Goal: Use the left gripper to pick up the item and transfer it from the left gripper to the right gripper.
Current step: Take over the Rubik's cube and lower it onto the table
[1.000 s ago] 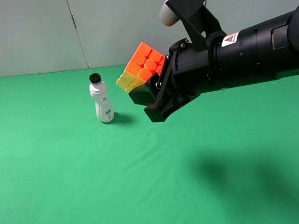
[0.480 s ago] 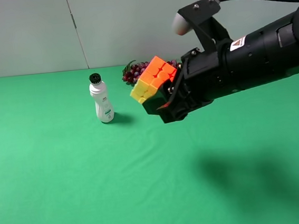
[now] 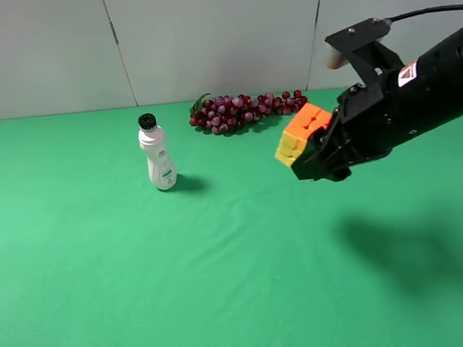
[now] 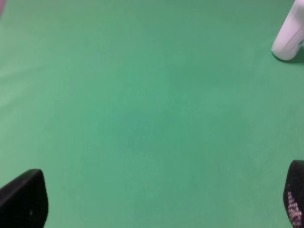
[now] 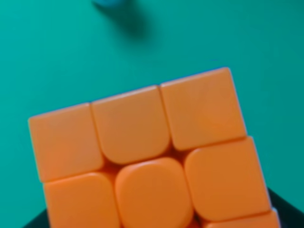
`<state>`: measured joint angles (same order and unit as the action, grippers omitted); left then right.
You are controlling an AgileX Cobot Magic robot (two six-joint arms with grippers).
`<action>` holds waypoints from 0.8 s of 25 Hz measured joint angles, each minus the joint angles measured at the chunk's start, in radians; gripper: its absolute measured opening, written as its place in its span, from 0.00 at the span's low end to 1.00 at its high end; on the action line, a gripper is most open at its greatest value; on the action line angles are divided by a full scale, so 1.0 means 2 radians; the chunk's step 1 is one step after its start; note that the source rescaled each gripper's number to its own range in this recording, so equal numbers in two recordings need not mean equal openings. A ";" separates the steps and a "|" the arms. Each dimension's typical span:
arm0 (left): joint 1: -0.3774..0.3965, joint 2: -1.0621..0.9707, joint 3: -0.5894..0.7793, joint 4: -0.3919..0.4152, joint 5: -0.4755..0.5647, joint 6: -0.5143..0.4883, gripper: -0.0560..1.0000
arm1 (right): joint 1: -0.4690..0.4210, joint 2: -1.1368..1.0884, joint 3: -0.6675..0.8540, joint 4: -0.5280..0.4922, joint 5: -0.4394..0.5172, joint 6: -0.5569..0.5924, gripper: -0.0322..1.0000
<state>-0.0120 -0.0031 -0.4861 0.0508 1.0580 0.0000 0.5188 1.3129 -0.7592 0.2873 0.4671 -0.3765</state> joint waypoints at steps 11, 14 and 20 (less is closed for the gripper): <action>0.000 0.000 0.000 0.001 0.000 0.000 1.00 | -0.058 0.002 0.000 -0.149 0.037 0.122 0.03; 0.000 0.000 0.000 0.001 0.000 0.000 1.00 | -0.073 0.021 -0.002 -0.162 0.046 0.127 0.03; 0.000 0.000 0.000 0.001 0.000 0.000 1.00 | -0.077 0.080 -0.002 -0.169 0.039 0.129 0.03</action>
<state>-0.0120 -0.0031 -0.4861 0.0532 1.0572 0.0000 0.3643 1.4724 -0.7632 -0.0516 0.5457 -0.1176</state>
